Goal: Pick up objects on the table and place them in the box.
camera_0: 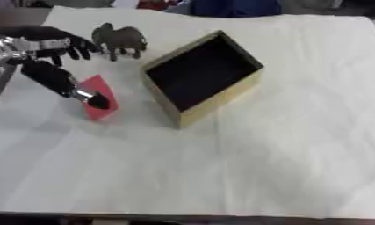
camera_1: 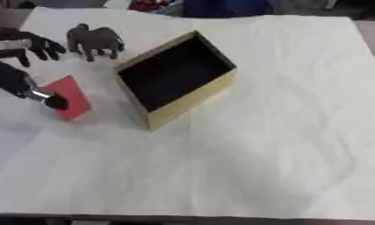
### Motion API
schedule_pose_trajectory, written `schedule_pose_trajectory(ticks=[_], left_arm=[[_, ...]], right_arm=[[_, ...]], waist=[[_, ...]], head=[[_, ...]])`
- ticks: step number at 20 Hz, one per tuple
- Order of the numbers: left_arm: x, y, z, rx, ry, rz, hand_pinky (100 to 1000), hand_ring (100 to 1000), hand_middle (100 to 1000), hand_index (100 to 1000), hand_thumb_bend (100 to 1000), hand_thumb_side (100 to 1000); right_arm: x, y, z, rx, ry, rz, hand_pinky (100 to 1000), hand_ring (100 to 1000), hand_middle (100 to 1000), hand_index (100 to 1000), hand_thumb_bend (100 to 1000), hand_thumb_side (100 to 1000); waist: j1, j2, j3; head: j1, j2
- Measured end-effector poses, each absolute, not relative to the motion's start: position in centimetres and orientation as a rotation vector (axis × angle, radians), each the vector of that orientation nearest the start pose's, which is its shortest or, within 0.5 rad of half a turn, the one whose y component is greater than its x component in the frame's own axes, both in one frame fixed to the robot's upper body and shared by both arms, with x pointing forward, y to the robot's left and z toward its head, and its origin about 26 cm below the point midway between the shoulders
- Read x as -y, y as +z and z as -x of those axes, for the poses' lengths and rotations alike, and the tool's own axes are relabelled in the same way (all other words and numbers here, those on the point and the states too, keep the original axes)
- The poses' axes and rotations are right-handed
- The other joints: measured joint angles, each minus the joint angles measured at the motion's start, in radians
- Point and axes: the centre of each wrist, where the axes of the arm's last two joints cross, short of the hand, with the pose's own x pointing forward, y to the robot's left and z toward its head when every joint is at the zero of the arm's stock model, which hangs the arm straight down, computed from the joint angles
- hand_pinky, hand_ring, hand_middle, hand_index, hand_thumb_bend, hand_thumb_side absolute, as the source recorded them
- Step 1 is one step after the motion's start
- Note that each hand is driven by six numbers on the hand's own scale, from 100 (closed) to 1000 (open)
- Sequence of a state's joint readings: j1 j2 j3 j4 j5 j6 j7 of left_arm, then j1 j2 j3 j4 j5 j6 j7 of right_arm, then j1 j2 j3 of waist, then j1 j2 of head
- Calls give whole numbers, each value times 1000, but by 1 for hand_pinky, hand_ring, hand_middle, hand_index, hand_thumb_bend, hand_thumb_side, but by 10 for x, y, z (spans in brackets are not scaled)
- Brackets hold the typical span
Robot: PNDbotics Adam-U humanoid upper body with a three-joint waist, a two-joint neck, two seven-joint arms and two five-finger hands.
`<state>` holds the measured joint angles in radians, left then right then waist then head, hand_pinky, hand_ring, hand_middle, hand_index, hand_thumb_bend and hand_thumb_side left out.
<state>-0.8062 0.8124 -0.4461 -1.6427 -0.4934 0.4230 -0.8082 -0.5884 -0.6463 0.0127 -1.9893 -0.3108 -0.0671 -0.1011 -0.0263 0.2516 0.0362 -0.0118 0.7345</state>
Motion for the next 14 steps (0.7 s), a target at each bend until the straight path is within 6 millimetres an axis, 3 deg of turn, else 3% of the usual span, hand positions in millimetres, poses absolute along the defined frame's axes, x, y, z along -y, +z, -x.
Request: schedule_pose_trajectory(ticks=[14], left_arm=[[-243, 262, -385, 1037, -1551, -730, 792, 891, 825, 958, 902, 675]], right_arm=[[271, 312, -305, 2573, 464, 40, 919, 852, 719, 915, 100, 1000]], waist=[[-1, -1, -2]], head=[[-21, 4]])
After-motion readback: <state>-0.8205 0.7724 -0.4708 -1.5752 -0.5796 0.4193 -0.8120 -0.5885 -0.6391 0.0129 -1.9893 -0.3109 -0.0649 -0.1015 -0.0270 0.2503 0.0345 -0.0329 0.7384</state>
